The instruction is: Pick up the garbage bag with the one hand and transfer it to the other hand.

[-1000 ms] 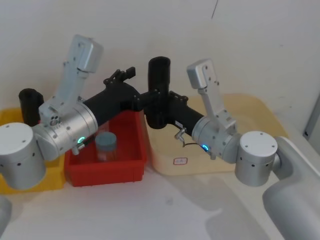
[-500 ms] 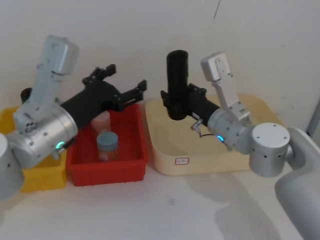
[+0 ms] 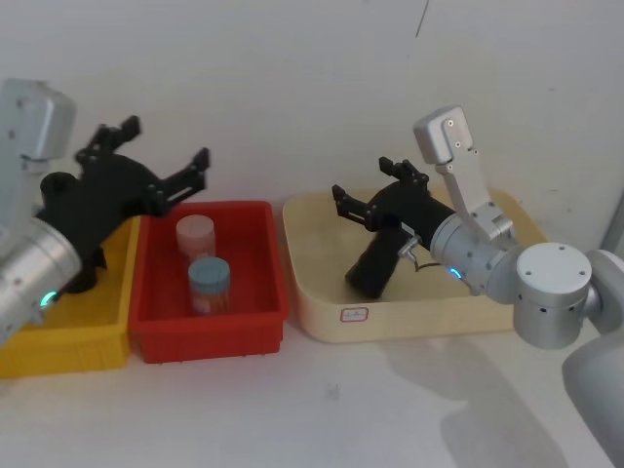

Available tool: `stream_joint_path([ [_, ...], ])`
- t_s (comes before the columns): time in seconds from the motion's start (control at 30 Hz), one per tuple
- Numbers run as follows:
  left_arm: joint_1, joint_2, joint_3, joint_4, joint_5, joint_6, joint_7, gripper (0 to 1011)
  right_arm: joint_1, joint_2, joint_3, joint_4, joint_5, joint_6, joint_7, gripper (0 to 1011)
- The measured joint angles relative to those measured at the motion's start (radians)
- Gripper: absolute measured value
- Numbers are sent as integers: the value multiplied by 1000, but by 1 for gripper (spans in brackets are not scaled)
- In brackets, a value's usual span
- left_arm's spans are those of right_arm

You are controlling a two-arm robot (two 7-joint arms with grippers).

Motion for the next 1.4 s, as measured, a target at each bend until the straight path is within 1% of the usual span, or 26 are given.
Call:
stream_joint_path([
  [0.03, 7, 5, -6, -7, 4, -2, 5, 1001, -1, 1, 0, -1, -1, 0, 0, 900],
  [0.07, 12, 8, -10, -11, 7, -5, 11, 1001, -1, 2, 1, -1, -2, 0, 0, 948],
  [0.17, 34, 23, -29, -32, 23, -15, 35, 1001, -4, 7, 2, -5, -4, 0, 0, 1001],
  [0.4, 62, 41, -53, -57, 42, -26, 62, 1001, -7, 13, 4, -8, -8, -1, 0, 1001],
  [0.67, 79, 52, -67, -72, 53, -33, 78, 1001, -9, 16, 6, -14, -9, -1, 7, 1002],
  [0.77, 83, 55, -71, -76, 56, -35, 83, 1001, -9, 20, 4, -19, -8, 0, 24, 1001],
  [1.0, 90, 60, -77, -83, 61, -38, 90, 1001, -5, 33, -13, -36, 1, 11, 82, 1001],
  [1.1, 91, 61, -78, -84, 62, -38, 91, 1001, 4, 41, -30, -46, 6, 23, 120, 1001],
  [1.13, 92, 61, -79, -84, 62, -39, 92, 1001, 4, 41, -30, -46, 6, 23, 120, 1001],
  [1.33, 94, 63, -81, -87, 64, -40, 94, 1001, 30, 52, -68, -59, 14, 52, 197, 1001],
  [1.4, 95, 63, -81, -87, 64, -40, 95, 1001, 38, 52, -80, -60, 16, 60, 214, 1001],
])
